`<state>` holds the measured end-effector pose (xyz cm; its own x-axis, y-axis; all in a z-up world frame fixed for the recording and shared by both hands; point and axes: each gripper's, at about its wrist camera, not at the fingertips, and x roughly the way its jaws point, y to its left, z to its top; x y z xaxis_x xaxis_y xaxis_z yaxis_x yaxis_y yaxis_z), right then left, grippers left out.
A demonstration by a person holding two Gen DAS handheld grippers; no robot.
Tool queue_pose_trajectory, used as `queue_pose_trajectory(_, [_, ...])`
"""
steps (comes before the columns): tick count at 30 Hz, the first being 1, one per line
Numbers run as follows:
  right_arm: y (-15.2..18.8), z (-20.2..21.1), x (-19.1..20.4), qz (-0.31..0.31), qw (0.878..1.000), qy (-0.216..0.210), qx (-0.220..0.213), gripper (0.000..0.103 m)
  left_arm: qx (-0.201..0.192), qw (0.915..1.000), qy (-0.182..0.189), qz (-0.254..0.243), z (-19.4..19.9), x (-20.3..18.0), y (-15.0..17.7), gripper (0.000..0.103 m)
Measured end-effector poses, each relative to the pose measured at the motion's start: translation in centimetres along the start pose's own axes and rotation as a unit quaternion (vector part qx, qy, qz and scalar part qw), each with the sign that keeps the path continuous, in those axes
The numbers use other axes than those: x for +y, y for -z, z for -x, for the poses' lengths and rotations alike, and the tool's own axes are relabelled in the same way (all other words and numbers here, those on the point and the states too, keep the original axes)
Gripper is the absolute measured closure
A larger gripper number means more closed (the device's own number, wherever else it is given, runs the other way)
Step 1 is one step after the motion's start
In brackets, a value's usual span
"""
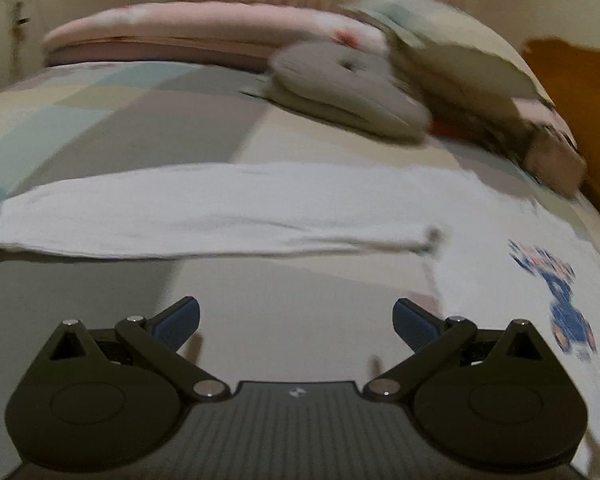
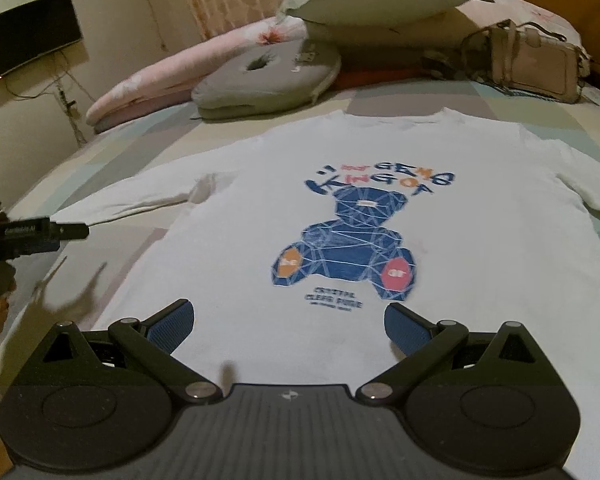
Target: Fold clothes
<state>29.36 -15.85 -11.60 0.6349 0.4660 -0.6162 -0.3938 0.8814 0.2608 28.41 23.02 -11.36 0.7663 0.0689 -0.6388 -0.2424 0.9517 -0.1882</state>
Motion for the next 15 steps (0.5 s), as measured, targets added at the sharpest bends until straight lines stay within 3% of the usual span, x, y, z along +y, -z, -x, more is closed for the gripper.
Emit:
queue_pose_trajectory(2, [0.0, -0.1, 0.3, 0.003, 1.000, -0.004, -0.005, 0.000, -0.015, 0.9996, -0.010, 0.021, -0.2, 1.5, -0.8, 0.001])
queue_pose_trajectory(7, [0.1, -0.9, 0.9, 0.009, 1.000, -0.003, -0.001, 0.000, -0.056, 0.9975, -0.038, 0.019, -2.2, 3.8, -3.9, 0.001])
queue_pose_trajectory(15, [0.4, -1.8, 1.4, 0.015, 1.000, 0.001, 0.012, 0.000, -0.052, 0.9956, -0.074, 0.025, -3.2, 6.5, -4.5, 0.001])
